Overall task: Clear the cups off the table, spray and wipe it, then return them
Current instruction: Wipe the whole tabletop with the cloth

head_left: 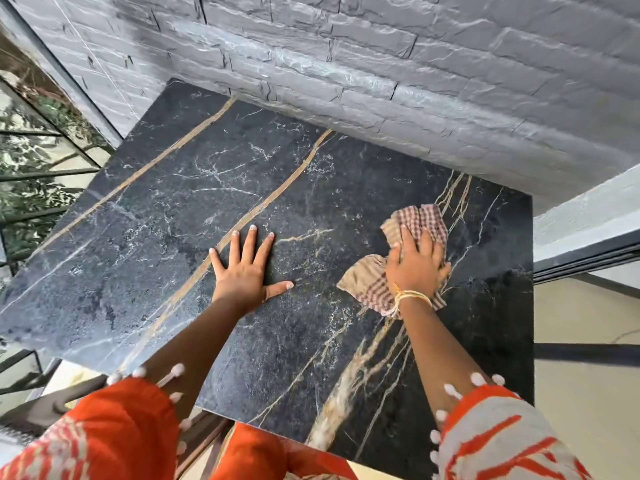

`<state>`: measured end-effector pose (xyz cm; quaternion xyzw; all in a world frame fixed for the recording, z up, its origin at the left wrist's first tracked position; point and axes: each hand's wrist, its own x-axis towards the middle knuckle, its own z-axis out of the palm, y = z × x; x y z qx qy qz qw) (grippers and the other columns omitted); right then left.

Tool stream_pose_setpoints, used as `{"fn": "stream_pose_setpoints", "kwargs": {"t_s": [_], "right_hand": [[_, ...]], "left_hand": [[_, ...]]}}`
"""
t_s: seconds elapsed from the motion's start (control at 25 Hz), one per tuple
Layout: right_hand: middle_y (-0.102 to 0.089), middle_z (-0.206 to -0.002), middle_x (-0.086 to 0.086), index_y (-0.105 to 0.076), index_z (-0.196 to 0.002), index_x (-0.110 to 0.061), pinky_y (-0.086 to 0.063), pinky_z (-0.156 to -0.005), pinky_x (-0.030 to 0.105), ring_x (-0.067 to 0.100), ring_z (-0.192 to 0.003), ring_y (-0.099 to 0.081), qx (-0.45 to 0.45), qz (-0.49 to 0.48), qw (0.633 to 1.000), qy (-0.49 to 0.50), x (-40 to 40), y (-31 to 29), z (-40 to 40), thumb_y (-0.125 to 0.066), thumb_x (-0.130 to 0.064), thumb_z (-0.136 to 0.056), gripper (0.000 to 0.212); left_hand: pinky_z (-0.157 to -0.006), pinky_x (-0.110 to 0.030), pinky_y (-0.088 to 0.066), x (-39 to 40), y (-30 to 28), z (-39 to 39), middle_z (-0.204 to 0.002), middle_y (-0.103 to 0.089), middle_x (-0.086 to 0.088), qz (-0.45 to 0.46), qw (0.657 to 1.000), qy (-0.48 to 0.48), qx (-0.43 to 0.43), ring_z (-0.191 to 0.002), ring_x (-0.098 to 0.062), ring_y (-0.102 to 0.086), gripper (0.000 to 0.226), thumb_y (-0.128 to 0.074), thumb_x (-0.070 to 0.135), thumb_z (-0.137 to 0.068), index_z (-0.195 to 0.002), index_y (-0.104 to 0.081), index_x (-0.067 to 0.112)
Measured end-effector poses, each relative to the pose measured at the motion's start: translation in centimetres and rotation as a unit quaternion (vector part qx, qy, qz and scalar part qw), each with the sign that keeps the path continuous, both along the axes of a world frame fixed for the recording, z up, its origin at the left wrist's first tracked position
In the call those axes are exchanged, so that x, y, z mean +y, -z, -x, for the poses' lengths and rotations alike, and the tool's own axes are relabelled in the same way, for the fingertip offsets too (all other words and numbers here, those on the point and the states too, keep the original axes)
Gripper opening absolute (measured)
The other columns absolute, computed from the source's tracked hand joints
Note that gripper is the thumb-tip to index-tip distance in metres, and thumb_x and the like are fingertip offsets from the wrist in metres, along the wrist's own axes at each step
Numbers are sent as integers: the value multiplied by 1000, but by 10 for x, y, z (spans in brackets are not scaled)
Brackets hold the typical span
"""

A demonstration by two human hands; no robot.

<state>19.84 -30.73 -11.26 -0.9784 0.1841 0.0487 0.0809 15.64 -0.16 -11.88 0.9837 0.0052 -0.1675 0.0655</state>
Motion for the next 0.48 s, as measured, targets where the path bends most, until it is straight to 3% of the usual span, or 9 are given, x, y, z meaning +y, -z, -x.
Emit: {"fn": "stream_pose_setpoints", "kwargs": {"t_s": [0.24, 0.36, 0.48], "right_hand": [[-32, -154, 10, -46, -140, -30, -16, -109, 65, 40, -140, -24, -22, -27, 996, 85, 46, 5, 8, -37, -36, -92, 50], [-33, -153, 11, -46, -140, -30, -17, -110, 62, 42, -139, -24, -34, -28, 999, 14, 107, 4, 5, -39, -39, -90, 51], [-32, -154, 5, -46, -139, -35, -15, -113, 59, 39, -141, -23, -23, -44, 987, -154, 172, 3, 7, -41, -42, -93, 46]], "left_hand": [[-110, -70, 4, -4, -1, -1, -160, 18, 2, 13, 1000, -5, 7, -147, -31, 16, 107, -23, 91, -65, -148, 20, 39], [-113, -65, 1, 5, -3, 1, -160, 19, 2, 28, 999, 28, 21, -148, -29, 14, 120, -28, 95, -56, -149, 19, 37], [-118, -53, -9, 37, -4, 18, -162, 12, -3, 63, 998, 13, -3, -149, -26, 4, 136, -40, 96, -44, -153, 6, 28]]}}
